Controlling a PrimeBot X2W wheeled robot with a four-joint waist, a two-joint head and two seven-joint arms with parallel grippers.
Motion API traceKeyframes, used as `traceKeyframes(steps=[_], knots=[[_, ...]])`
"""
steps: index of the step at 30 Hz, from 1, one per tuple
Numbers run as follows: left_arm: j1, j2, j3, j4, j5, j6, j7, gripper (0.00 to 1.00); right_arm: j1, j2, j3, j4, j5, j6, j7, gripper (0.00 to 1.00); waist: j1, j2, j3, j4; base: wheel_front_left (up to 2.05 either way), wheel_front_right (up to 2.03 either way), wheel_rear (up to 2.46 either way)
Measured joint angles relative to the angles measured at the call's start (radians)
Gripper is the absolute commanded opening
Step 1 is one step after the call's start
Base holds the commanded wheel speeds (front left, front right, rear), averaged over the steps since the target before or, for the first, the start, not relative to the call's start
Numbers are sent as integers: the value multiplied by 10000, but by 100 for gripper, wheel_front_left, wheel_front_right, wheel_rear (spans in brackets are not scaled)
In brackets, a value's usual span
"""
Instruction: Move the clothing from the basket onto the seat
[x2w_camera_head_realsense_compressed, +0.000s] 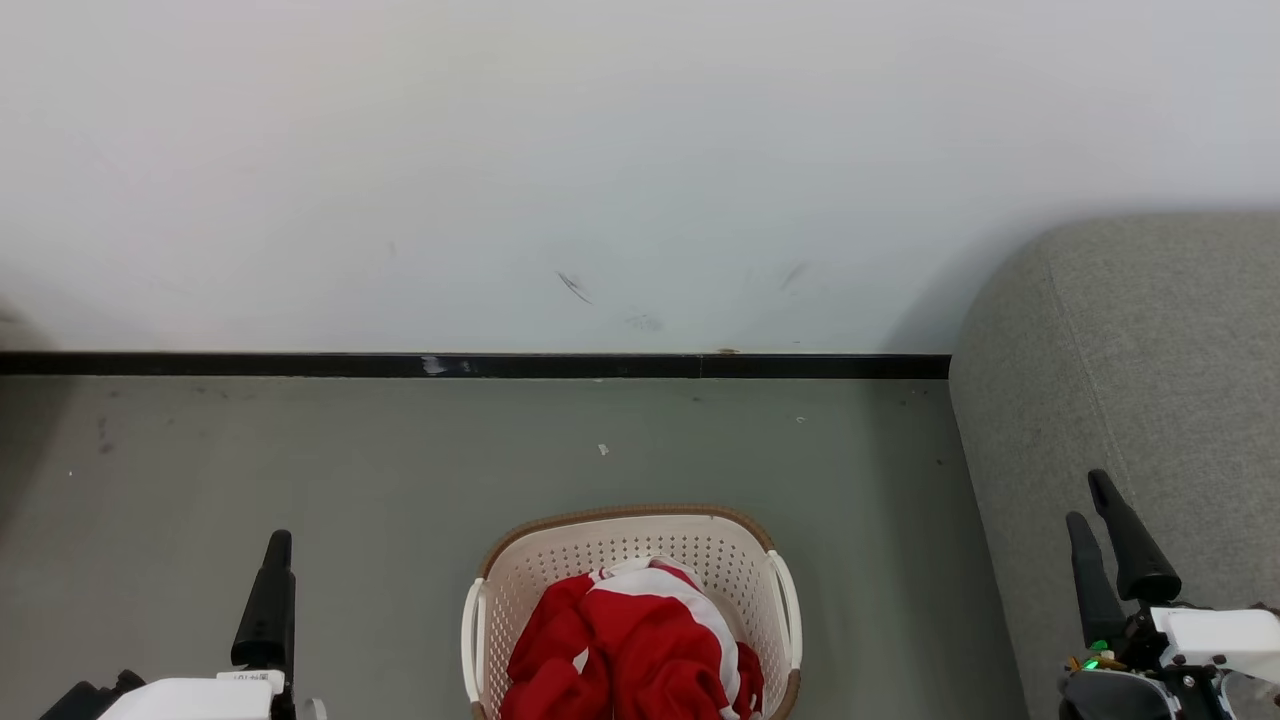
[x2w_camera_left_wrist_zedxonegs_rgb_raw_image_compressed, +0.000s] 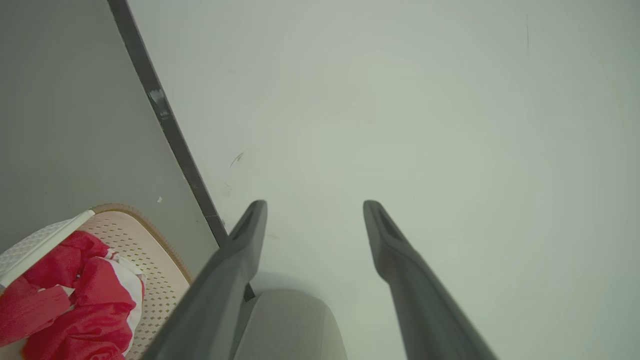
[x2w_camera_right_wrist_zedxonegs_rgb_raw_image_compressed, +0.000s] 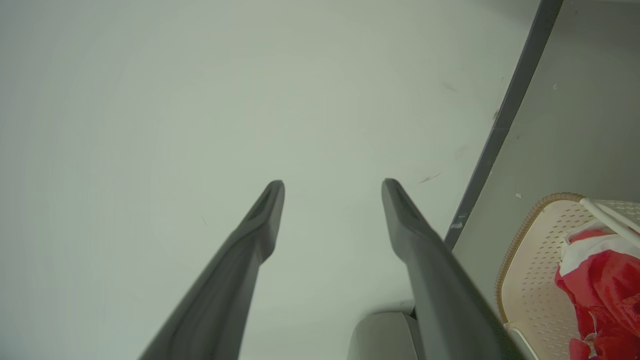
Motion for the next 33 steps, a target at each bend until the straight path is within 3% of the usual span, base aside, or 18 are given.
traceKeyframes(steps=[7,14,33], knots=[[-142,184,-245,-209,625,-2,-263,100,-3,-441,194,-364,-947,2,-328,100,40,0,-45,-8,0,0,0],[-168,389,-466,-366,1338,-2,-552,100,0,-922,589,-704,-2052,2,-652,100,42,0,-90,-22,0,0,0],[-298,1430,-1457,-734,5388,-10,-1344,100,36,-1994,1402,-1003,-6142,4,-1440,100,-100,0,-8,-90,0,0,0]])
